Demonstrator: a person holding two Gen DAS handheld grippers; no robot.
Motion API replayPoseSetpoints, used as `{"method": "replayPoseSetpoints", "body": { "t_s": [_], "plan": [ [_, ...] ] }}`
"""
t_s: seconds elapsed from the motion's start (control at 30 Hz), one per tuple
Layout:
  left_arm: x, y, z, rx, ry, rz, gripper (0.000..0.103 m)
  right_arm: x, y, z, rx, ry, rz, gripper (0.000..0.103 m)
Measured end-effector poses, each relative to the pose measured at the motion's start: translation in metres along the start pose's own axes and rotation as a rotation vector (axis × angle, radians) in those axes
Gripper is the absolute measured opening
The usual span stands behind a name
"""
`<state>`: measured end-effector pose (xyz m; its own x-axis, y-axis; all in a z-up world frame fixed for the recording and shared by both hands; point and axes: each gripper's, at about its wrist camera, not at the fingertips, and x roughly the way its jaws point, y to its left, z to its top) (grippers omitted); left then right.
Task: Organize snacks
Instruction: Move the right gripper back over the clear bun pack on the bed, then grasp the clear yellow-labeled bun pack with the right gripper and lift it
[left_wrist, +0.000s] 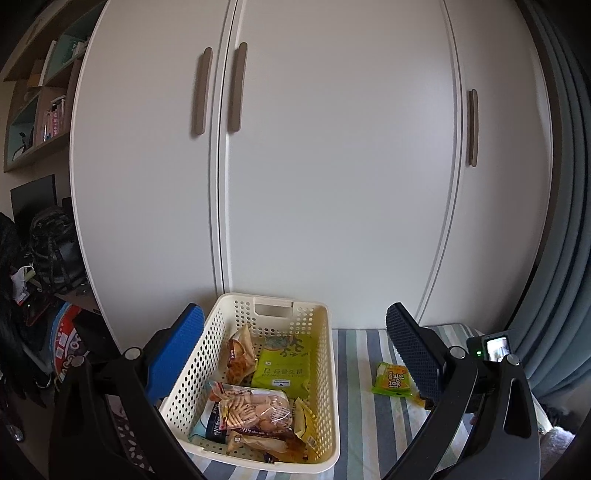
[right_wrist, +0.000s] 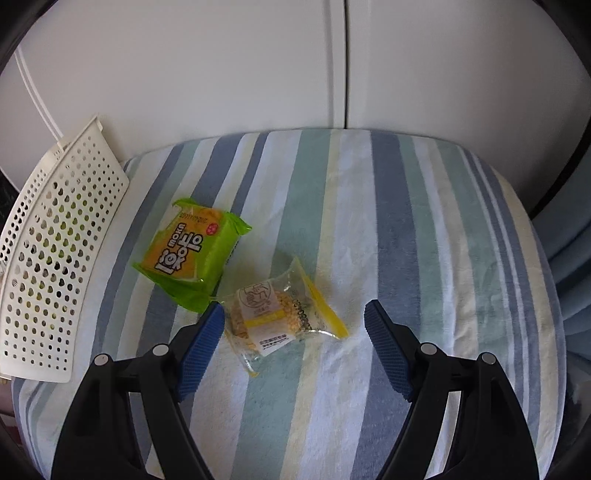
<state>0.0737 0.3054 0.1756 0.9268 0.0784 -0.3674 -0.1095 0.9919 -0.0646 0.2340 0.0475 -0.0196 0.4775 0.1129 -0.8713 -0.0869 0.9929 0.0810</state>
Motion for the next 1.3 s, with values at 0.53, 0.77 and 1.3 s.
{"method": "replayPoseSetpoints", "body": {
  "t_s": [0.53,0.77,1.3],
  "plan": [
    [0.012,-0.011,-0.005,0.036,0.037,-0.004,0.1,0.027,0.031,0.003,-0.052,0.046,-0.011,0.064],
    [0.017,-0.022,-0.01,0.062,0.054,-0.02,0.1,0.019,0.036,-0.011,-0.046,0.038,0.014,0.05],
    [0.051,-0.057,-0.036,0.097,0.16,-0.049,0.1,-0.034,0.0,-0.038,0.188,-0.178,0.115,0.05]
  ]
}}
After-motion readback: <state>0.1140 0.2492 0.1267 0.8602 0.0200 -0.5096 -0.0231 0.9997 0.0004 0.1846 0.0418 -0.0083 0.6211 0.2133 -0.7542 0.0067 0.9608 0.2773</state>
